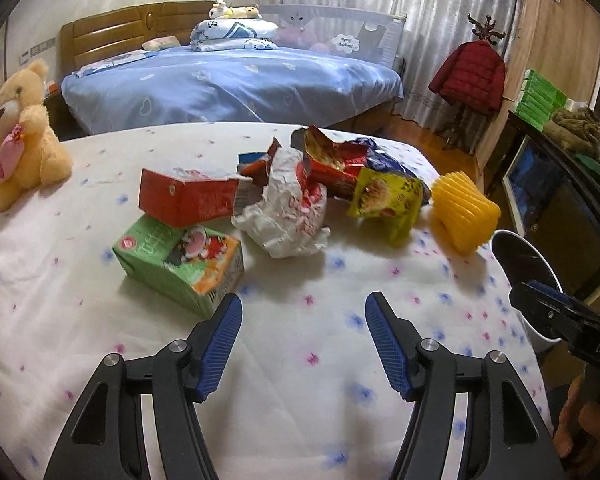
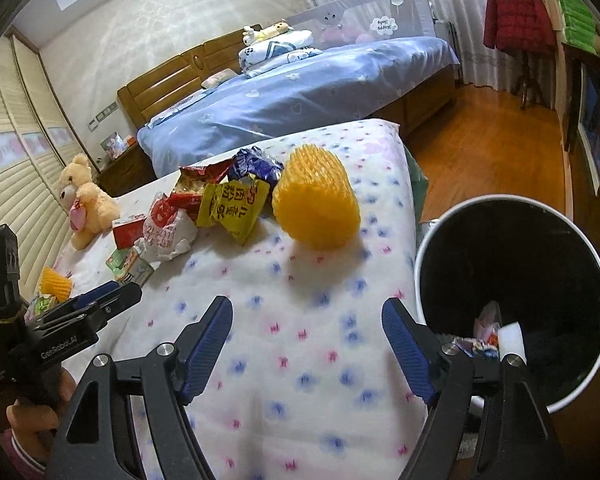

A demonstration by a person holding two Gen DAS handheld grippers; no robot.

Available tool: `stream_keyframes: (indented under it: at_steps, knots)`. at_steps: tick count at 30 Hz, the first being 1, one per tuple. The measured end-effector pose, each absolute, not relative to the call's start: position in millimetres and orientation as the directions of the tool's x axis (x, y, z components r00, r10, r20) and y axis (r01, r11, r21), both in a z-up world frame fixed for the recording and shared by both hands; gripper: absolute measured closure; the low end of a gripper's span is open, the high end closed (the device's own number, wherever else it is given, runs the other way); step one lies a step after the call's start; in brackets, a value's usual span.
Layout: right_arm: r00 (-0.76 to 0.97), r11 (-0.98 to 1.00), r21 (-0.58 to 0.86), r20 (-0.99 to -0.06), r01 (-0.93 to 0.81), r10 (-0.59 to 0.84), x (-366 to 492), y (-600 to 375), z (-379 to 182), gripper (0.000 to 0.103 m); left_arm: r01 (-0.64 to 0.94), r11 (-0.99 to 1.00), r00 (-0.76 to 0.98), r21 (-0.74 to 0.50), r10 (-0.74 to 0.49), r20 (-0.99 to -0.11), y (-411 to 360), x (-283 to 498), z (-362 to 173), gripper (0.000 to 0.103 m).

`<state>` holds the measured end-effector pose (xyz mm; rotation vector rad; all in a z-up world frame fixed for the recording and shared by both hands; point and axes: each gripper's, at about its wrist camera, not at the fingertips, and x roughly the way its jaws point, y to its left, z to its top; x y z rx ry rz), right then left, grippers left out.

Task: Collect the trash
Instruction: 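Grasp the white-red snack bag with the left tool while the right tool grasps the yellow foam net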

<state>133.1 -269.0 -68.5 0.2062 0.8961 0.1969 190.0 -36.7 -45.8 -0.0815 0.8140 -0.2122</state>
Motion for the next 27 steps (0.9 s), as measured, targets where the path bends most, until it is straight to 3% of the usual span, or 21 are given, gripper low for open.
stream_keyframes:
  at_steps: [17,20,22,24,27]
  knots:
    - [0.628,0.972,0.217,-0.746,-0.087,0.223,189.4,-263.5,-77.5,0.025,0.151,0.985,0.672,-0.088,-0.167,-0.721,-45.9,258.4,-53.5,0.039]
    - [0.624,0.974,0.209,-0.750,-0.090,0.218,196.5,-262.7,-81.0,0.028,0.158,0.984,0.672,-0.077,-0.164,-0.722,-48.5,263.9,-57.7,0.040]
    - [0.629,0.976,0.203,-0.748,-0.085,0.210,198.0,-263.1,-82.3,0.041,0.165,0.983,0.669,-0.077,-0.170,-0.724,-49.5,266.5,-60.2,0.045]
    - [0.628,0.975,0.205,-0.749,-0.083,0.211,198.3,-263.3,-83.3,0.054,0.175,0.981,0.659,-0.081,-0.177,-0.731,-49.9,269.3,-64.3,0.067]
    - [0.635,0.975,0.201,-0.743,-0.089,0.211,194.9,-263.3,-81.1,0.065,0.186,0.977,0.636,-0.103,-0.199,-0.746,-48.9,272.4,-70.1,0.084]
